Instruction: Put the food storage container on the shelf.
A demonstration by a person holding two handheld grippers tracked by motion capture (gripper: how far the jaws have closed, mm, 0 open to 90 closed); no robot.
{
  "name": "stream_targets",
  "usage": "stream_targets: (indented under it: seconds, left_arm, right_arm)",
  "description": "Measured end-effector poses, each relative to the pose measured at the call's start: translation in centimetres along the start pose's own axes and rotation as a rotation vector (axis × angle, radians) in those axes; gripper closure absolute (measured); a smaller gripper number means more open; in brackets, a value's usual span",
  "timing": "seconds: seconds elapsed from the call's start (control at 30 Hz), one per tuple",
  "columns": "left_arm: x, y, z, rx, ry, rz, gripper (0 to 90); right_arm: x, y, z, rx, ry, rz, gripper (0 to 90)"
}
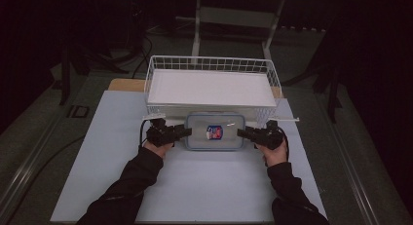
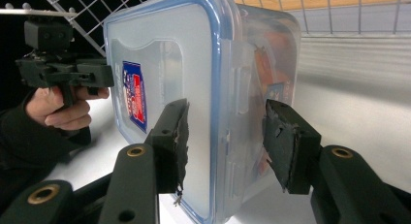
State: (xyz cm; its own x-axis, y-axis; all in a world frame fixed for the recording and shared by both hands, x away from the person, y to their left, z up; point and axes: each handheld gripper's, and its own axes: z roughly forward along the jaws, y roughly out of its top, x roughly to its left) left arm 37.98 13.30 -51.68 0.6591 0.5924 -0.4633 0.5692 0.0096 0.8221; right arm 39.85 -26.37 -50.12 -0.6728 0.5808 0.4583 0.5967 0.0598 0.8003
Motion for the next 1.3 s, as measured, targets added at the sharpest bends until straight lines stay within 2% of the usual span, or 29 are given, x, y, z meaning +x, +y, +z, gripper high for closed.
stream_targets:
  seconds: [0.13,0.5,0.63,0.73,0.77,0.83,1.03,1.17,1.3]
  left_arm:
    - [0.0,0.3,0.2,0.005,0.008,-0.007,53.9]
    - [0.5,0.3,0.1,-0.007,-0.004,-0.025,53.7]
    - [0.7,0.3,0.1,-0.016,-0.008,-0.049,53.5]
    - [0.8,0.3,0.1,-0.025,0.007,-0.055,52.3]
    - [0.8,0.3,0.2,-0.025,0.004,-0.073,51.8]
    - [0.9,0.3,0.3,-0.026,0.016,-0.066,50.4]
    - [0.9,0.0,0.8,-0.031,0.039,-0.085,45.8]
    - [0.7,0.1,0.8,-0.054,0.096,-0.072,46.1]
    - [0.6,0.3,1.0,-0.056,0.118,-0.065,45.9]
  right_arm:
    - [-0.4,-0.1,0.2,0.003,-0.003,0.013,51.4]
    - [-0.4,0.0,0.5,-0.004,-0.012,0.044,50.6]
    - [-0.4,0.1,0.7,-0.003,-0.017,0.058,49.9]
    - [-0.4,0.1,0.9,-0.01,-0.015,0.075,49.5]
    - [-0.3,0.0,1.0,-0.007,-0.016,0.087,49.1]
    - [-0.2,0.0,1.1,-0.018,-0.032,0.088,48.6]
    - [0.0,0.1,1.5,-0.045,-0.075,0.083,48.6]
    - [0.2,0.2,1.9,-0.052,-0.124,0.076,48.8]
    - [0.2,0.3,2.1,-0.06,-0.154,0.077,45.9]
